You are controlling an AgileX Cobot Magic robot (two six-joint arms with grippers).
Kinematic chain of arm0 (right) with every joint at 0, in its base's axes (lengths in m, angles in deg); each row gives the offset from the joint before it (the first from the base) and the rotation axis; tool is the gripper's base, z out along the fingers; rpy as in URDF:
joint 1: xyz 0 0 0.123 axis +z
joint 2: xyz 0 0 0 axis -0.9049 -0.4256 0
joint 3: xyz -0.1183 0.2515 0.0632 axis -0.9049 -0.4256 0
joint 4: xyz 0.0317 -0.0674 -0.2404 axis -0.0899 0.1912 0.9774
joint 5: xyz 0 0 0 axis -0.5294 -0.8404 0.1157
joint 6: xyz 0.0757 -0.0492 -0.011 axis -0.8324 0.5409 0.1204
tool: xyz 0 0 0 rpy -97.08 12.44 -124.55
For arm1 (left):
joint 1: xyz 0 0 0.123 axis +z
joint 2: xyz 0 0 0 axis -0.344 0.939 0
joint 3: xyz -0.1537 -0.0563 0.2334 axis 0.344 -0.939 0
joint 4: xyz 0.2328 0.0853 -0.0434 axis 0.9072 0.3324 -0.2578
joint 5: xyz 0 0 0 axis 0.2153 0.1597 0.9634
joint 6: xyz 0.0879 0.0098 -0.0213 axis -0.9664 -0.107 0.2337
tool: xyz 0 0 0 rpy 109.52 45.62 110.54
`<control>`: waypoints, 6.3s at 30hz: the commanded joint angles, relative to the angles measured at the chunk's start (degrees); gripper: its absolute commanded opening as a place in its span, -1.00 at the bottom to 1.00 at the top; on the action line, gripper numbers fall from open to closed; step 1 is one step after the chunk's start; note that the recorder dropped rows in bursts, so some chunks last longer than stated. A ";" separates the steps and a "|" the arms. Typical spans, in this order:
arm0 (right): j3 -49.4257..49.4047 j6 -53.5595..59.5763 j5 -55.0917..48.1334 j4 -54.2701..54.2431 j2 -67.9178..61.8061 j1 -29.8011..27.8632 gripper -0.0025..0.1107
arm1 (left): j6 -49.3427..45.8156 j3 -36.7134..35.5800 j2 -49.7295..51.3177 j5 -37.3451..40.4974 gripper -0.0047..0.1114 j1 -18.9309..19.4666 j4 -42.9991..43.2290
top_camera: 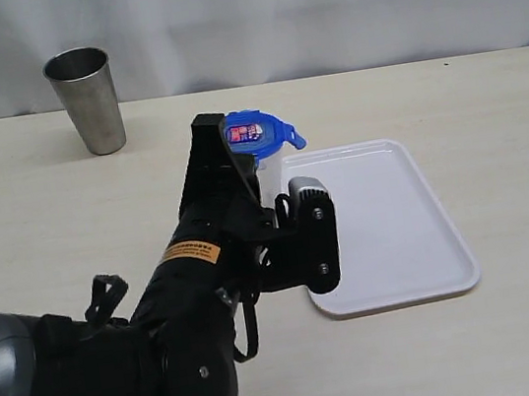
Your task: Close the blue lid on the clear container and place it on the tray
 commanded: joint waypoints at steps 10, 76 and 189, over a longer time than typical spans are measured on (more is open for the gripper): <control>-0.15 0.00 0.19 -0.37 0.28 0.00 -0.88 | -1.71 -0.15 -0.04 -3.41 -0.92 -0.13 -0.65; -0.15 0.00 0.19 -0.37 0.28 0.00 -0.88 | -1.60 -0.15 -0.04 1.21 -0.34 2.52 -1.09; -0.15 -0.07 25.30 -21.39 0.28 -0.02 -0.88 | 143.25 7.98 10.98 -6.96 -0.92 58.49 124.47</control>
